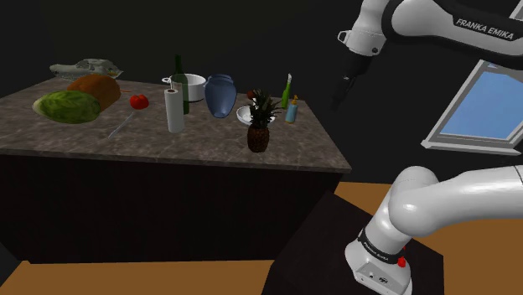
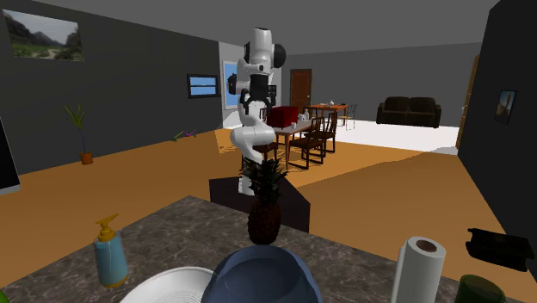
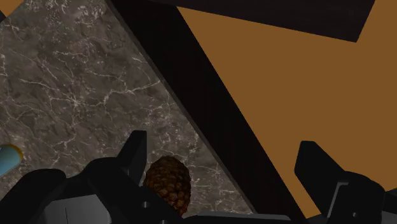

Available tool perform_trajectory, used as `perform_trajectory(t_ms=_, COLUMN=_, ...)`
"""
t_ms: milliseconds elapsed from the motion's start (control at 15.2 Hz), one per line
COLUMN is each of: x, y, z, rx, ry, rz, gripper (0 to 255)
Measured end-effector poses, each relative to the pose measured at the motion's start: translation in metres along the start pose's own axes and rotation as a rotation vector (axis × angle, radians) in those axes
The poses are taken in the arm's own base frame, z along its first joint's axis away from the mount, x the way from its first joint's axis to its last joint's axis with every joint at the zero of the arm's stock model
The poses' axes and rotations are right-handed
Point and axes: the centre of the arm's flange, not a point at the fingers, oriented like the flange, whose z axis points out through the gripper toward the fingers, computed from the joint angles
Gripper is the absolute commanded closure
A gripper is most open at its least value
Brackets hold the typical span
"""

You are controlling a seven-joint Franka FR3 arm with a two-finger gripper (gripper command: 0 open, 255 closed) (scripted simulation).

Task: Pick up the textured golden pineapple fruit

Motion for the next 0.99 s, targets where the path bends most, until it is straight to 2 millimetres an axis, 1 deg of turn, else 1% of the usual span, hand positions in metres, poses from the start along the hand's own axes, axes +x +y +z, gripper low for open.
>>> perform_trajectory(t_ms=66, x=0.0, y=0.0, z=0.0, rx=0.0, ry=0.0, rz=0.0, gripper=0)
perform_trajectory(t_ms=198, x=0.013, y=-0.002, z=0.007, rx=-0.001, ry=0.002, rz=0.017, gripper=0)
perform_trajectory(t_ms=462, x=0.056, y=0.004, z=0.028, rx=-0.006, ry=0.011, rz=0.07, gripper=0)
perform_trajectory(t_ms=660, x=0.09, y=0.013, z=0.047, rx=-0.009, ry=0.018, rz=0.113, gripper=0)
perform_trajectory(t_ms=990, x=0.144, y=0.018, z=0.077, rx=-0.015, ry=0.031, rz=0.185, gripper=0)
